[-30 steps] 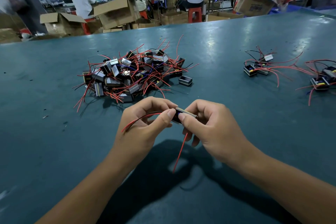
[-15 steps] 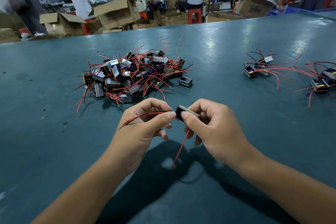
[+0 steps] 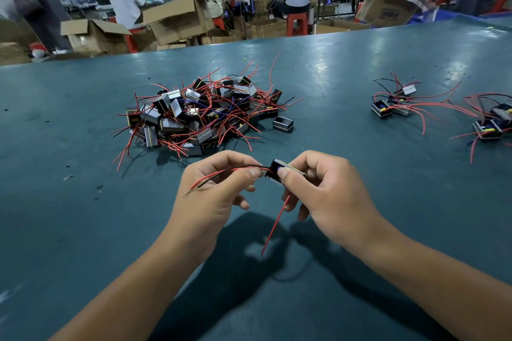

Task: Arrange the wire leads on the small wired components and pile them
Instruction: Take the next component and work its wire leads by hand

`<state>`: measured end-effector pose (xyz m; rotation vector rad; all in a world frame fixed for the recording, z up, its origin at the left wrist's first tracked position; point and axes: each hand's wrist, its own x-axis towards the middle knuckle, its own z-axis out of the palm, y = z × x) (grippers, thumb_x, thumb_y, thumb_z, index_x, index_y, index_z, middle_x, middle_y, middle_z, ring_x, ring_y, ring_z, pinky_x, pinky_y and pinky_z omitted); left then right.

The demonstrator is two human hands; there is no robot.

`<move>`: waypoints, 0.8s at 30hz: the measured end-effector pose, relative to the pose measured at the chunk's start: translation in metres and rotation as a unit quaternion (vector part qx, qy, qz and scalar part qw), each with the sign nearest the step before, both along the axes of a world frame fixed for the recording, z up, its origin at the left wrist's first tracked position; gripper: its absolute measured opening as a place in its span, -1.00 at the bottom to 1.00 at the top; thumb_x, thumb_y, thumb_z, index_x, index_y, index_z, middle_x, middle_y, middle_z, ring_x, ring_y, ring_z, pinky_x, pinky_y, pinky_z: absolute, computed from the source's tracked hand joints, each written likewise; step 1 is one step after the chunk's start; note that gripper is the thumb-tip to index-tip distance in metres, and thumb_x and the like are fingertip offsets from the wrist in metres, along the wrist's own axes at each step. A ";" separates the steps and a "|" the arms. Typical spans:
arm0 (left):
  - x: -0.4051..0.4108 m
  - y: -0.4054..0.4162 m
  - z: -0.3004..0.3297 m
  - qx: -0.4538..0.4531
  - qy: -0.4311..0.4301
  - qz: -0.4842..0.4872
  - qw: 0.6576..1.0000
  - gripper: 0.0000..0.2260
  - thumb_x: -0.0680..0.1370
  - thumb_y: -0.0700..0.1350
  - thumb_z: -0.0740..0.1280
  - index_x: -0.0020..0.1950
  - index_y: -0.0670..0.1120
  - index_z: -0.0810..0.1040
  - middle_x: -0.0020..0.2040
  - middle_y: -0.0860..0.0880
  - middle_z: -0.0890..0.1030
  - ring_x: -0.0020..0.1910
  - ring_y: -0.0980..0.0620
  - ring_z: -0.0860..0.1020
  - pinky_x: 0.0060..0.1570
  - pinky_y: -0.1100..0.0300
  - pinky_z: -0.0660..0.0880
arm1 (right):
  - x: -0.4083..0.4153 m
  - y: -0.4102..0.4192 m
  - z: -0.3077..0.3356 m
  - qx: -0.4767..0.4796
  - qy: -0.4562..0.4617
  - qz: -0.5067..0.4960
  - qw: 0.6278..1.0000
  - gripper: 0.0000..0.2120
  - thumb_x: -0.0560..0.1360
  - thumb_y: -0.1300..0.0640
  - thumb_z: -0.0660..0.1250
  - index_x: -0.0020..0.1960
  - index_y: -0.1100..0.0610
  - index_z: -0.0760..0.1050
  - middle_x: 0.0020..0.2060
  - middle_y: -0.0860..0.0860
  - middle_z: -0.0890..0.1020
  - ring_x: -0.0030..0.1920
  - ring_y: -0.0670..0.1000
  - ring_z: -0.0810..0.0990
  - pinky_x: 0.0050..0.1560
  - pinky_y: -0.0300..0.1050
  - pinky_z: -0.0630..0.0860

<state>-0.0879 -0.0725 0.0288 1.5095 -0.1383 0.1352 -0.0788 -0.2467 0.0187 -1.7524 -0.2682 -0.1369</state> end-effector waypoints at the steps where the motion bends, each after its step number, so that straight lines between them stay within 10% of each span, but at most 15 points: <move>1: 0.000 0.000 0.000 -0.005 0.007 0.004 1.000 -0.95 0.39 -0.16 0.43 -0.23 -0.05 0.69 -0.24 -0.08 0.65 -0.29 0.05 0.53 -0.40 0.21 0.46 | 0.000 0.000 0.000 0.002 0.007 0.003 1.000 -0.77 0.47 -0.05 0.38 -0.21 0.11 0.56 -0.45 0.05 0.64 -0.42 0.03 0.65 -0.48 -0.16 0.49; 24: 0.020 0.021 -0.005 -0.022 0.109 0.153 0.982 -0.62 0.62 -0.06 0.25 -0.40 0.02 0.60 -0.38 -0.03 0.58 -0.42 0.08 0.52 -0.49 0.23 0.42 | 0.006 -0.003 -0.001 -0.037 0.133 0.014 0.990 -0.77 0.51 0.10 0.39 -0.28 0.18 0.51 -0.47 0.06 0.63 -0.49 0.03 0.60 -0.50 -0.19 0.46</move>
